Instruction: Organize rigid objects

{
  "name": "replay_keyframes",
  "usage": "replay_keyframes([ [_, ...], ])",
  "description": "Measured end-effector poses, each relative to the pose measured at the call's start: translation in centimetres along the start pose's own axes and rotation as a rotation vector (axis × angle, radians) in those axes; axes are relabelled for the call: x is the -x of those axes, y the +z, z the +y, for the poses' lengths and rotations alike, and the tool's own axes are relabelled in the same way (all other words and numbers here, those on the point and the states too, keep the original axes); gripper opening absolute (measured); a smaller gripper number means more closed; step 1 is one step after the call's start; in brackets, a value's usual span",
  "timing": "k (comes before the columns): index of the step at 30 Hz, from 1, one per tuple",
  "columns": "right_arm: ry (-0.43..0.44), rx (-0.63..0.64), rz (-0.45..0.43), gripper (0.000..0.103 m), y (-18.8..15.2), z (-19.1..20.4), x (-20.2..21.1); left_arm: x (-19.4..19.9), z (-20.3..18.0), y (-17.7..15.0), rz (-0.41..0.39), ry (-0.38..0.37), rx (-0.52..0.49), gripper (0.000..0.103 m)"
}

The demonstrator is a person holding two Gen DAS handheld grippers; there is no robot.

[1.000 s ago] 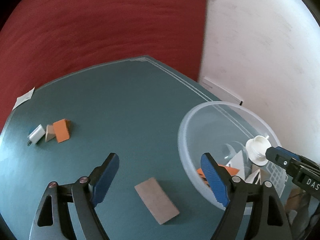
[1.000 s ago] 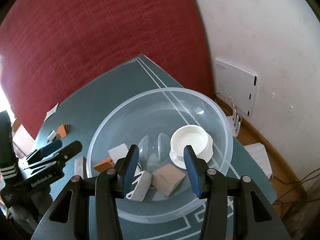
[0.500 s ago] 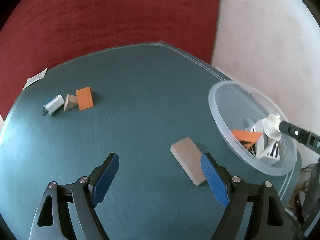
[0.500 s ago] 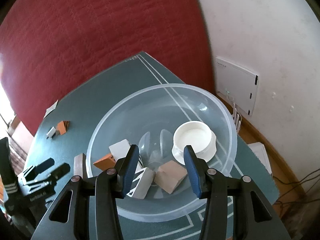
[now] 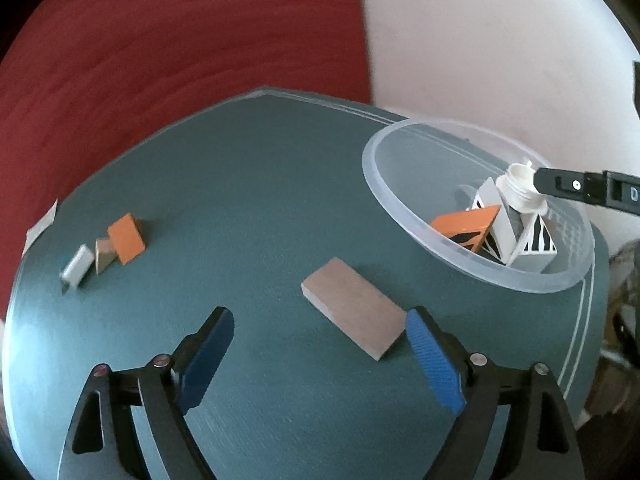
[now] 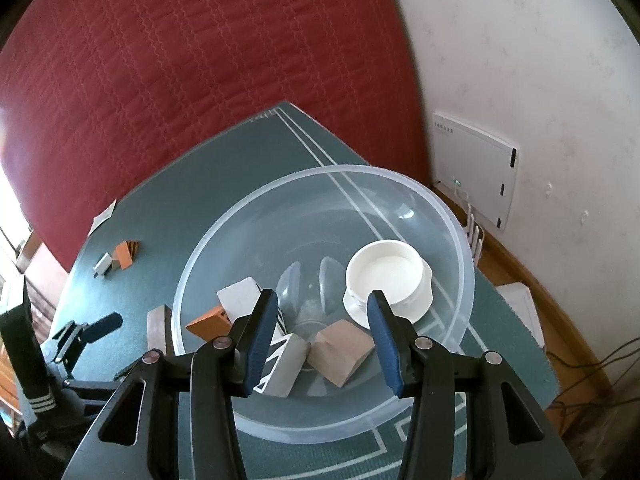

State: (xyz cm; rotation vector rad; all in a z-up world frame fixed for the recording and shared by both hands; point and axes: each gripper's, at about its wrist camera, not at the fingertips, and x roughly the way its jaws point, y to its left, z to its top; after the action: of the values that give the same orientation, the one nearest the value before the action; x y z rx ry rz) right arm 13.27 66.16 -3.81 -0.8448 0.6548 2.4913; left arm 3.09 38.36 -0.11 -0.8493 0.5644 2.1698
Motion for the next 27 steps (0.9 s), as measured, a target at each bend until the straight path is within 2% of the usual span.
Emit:
replay_keyframes([
  [4, -0.004, 0.001, 0.007, 0.048, 0.0, 0.3, -0.1, -0.3, -0.3, 0.7, -0.017, -0.005, -0.064, 0.092],
  [9, -0.003, -0.005, 0.008, 0.048, 0.0, -0.1, 0.2, -0.8, -0.1, 1.4, -0.006, -0.053, -0.074, 0.092],
  [14, -0.004, -0.008, 0.014, 0.048, 0.0, -0.1, -0.1, 0.0, -0.4, 0.8, 0.0, -0.167, -0.115, 0.091],
  [18, -0.005, -0.005, 0.021, 0.048, -0.3, -0.1, 0.0, 0.2, -1.9, 0.5, -0.006, -0.183, -0.185, 0.091],
  [23, -0.008, -0.007, 0.021, 0.048, -0.4, -0.1, 0.2, -0.8, -2.2, 0.8, 0.036, -0.205, -0.187, 0.091],
  [26, -0.007, -0.007, 0.022, 0.048, -0.4, 0.0, 0.1, -1.5, -2.7, 1.1, 0.061, -0.202, -0.195, 0.089],
  [27, -0.008, -0.008, 0.021, 0.048, -0.4, 0.0, 0.1, -1.5, -2.9, 1.2, 0.063, -0.206, -0.188, 0.084],
])
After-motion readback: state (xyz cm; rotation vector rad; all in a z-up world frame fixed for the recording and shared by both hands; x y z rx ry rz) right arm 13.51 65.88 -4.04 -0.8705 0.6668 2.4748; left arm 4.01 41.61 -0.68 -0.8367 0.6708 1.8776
